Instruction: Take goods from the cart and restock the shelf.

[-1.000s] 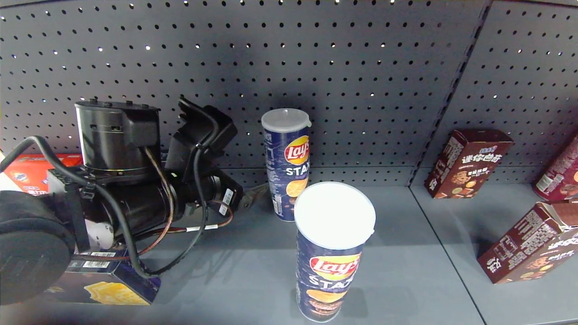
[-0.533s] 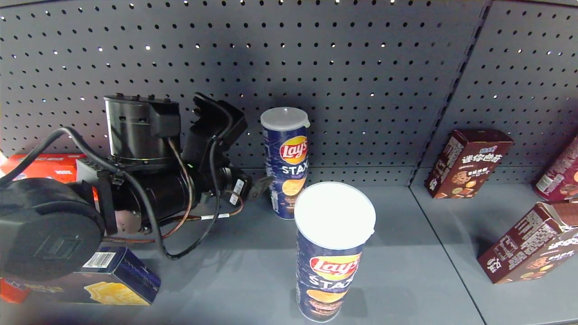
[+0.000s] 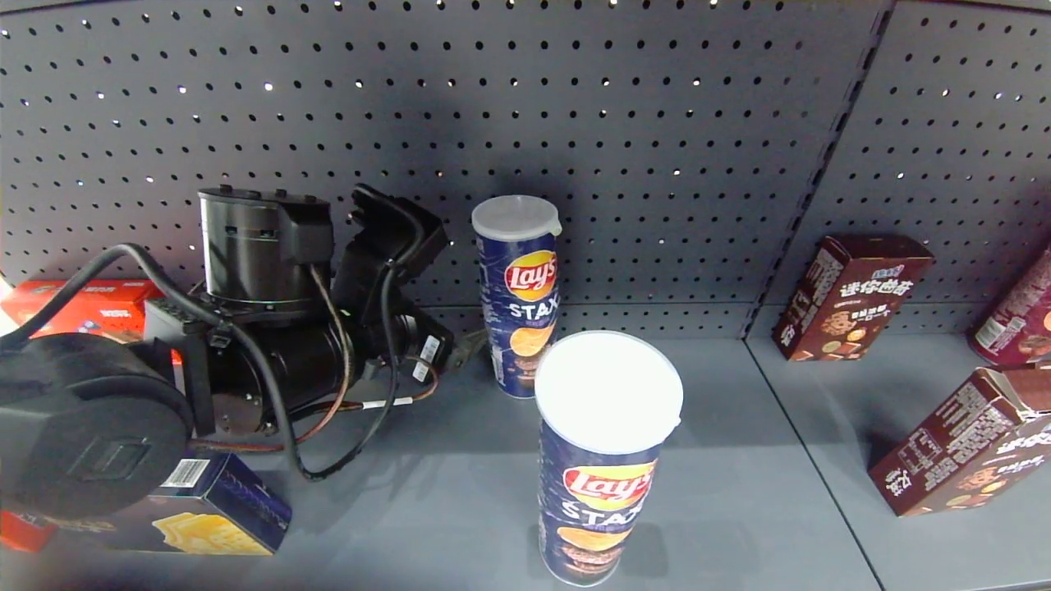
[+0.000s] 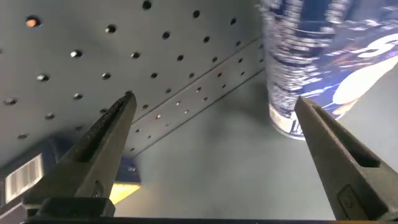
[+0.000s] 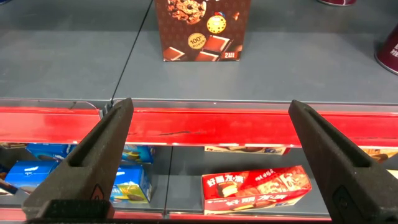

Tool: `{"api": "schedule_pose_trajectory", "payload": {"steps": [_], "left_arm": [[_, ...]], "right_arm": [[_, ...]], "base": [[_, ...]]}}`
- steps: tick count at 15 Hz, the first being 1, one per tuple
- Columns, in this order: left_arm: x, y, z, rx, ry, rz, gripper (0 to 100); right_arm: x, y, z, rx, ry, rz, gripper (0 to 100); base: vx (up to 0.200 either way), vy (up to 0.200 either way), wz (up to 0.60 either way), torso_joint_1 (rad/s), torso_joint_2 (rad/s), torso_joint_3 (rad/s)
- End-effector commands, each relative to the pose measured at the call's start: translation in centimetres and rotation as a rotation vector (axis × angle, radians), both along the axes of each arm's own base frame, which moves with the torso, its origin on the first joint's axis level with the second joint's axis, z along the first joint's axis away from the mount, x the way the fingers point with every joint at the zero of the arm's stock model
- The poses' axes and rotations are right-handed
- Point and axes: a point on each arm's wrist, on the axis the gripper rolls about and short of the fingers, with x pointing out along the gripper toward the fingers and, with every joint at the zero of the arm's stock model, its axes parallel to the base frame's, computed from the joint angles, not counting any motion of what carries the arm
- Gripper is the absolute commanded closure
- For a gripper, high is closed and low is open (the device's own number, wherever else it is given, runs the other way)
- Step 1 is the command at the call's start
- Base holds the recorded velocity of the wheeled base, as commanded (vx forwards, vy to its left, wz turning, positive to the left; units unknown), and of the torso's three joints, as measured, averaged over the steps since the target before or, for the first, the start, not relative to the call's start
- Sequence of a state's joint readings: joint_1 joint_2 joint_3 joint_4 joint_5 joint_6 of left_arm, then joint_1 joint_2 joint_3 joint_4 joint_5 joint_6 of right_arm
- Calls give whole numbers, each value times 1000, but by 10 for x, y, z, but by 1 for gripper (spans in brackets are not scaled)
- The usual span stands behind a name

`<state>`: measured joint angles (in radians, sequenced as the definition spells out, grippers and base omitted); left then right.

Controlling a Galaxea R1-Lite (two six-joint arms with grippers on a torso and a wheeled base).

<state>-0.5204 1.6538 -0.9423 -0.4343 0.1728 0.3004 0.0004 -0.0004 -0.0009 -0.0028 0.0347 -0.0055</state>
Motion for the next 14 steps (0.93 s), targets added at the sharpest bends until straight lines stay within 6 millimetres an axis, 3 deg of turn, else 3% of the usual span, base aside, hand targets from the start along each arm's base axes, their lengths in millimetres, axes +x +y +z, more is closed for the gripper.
{"api": "schedule_pose_trajectory", "payload": {"steps": [1, 3, 10, 14], "left_arm": [[-13, 10, 10, -9, -30, 29, 0], [-11, 15, 8, 11, -21, 90, 0], [10, 3, -18, 60, 47, 115, 0], [20, -2, -19, 57, 46, 122, 0]], "right_arm": [[0, 0, 0, -1, 1, 2, 0], [0, 0, 0, -1, 1, 2, 0], [0, 0, 0, -1, -1, 2, 0], [0, 0, 0, -1, 1, 2, 0]], "base": [[0, 0, 0, 0, 0, 0], [0, 0, 0, 0, 0, 0], [0, 0, 0, 0, 0, 0], [0, 0, 0, 0, 0, 0]]}}
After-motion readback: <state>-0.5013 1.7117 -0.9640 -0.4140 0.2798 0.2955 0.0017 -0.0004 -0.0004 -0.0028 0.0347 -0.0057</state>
